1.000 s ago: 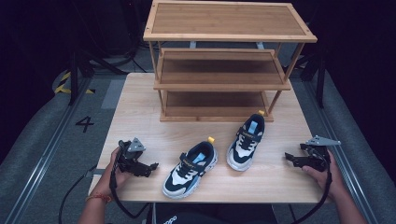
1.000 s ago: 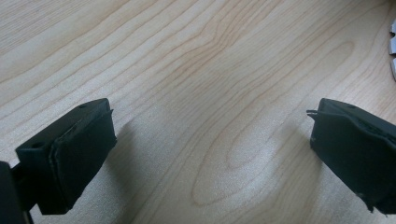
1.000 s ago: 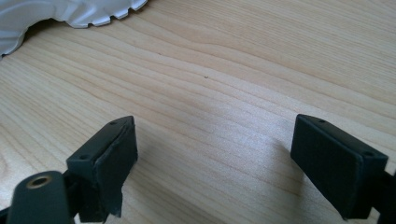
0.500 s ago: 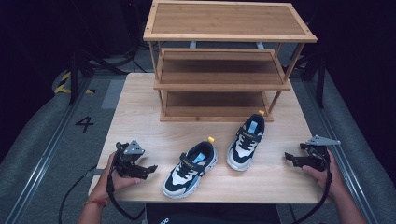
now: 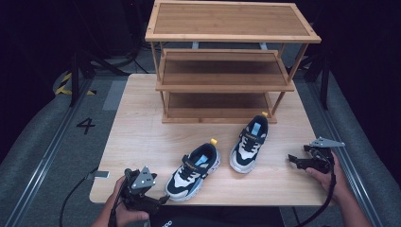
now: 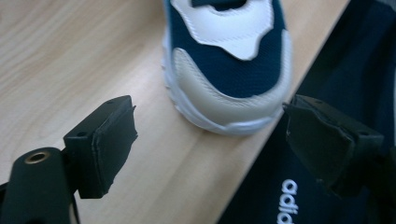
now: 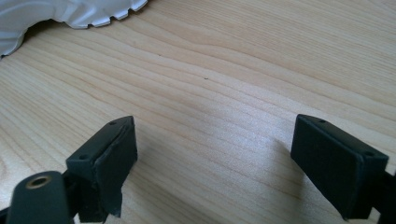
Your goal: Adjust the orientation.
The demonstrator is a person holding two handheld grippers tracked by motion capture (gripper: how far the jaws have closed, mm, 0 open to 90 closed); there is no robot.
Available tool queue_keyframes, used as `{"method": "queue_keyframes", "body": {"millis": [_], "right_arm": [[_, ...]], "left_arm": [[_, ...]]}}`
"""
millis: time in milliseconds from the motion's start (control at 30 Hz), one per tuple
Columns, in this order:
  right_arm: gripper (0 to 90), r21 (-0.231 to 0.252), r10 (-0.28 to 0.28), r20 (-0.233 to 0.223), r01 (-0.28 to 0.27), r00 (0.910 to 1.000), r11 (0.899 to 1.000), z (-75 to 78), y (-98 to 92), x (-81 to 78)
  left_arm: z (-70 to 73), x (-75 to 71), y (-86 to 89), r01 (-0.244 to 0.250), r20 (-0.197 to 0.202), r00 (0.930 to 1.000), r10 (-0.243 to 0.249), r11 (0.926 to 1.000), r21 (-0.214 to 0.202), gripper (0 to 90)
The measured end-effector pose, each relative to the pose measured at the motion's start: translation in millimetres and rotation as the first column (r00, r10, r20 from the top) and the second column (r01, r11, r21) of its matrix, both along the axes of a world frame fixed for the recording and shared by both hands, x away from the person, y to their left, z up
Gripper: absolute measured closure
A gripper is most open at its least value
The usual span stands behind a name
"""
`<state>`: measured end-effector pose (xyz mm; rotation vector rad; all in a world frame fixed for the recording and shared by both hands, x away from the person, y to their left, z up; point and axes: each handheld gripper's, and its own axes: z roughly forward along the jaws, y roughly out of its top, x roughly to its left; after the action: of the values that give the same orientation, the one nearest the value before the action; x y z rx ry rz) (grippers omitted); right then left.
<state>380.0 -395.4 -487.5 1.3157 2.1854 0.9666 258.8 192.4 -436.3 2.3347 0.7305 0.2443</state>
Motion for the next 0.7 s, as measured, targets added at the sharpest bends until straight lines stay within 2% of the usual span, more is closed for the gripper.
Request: {"method": "queue_keyframes", "body": {"millis": [167, 267, 300, 400, 467, 500, 600, 700], "right_arm": [[14.9, 0.0, 0.0, 0.0, 0.0, 1.0, 1.0, 0.0, 0.0, 0.0], [14.9, 0.0, 0.0, 0.0, 0.0, 1.0, 1.0, 0.0, 0.0, 0.0], [14.9, 0.0, 0.0, 0.0, 0.0, 1.0, 1.0, 0.0, 0.0, 0.0], [14.9, 0.0, 0.0, 0.0, 0.0, 1.0, 1.0, 0.0, 0.0, 0.0], [14.9, 0.0, 0.001, 0.0, -0.001, 1.0, 1.0, 0.0, 0.0, 0.2], [14.9, 0.0, 0.001, -0.001, -0.001, 1.0, 1.0, 0.0, 0.0, 0.2], [14.9, 0.0, 0.002, 0.0, -0.002, 1.0, 1.0, 0.0, 0.0, 0.3], [14.9, 0.0, 0.002, 0.0, -0.002, 1.0, 1.0, 0.0, 0.0, 0.3]], "left_arm": [[-1.0, -3.7, -8.2, 0.008, -0.007, 0.9999, -0.008, 0.9996, -0.026, 15.8], [-10.9, 0.9, -21.7, 0.028, -0.014, 0.9995, -0.027, 0.9993, 0.026, 16.0], [-12.7, 2.6, -24.8, 0.028, -0.017, 0.9995, -0.028, 0.9993, 0.026, 16.3], [-14.9, 8.5, -32.3, 0.02, -0.007, 0.9998, -0.019, 0.9995, 0.024, 16.0], [-15.8, 13.0, -37.5, 0.018, 0.015, 0.9997, -0.019, 0.9987, 0.047, 15.9], [-16.4, 17.3, -38.8, 0.038, 0.019, 0.9991, -0.039, 0.998, 0.05, 14.5], [-17.5, 26.3, -38.8, 0.047, 0.004, 0.9989, -0.048, 0.9976, 0.051, 12.0], [-15.6, 38.6, -35.0, 0.037, 0.009, 0.9993, -0.037, 0.9979, 0.054, 13.1]]}}
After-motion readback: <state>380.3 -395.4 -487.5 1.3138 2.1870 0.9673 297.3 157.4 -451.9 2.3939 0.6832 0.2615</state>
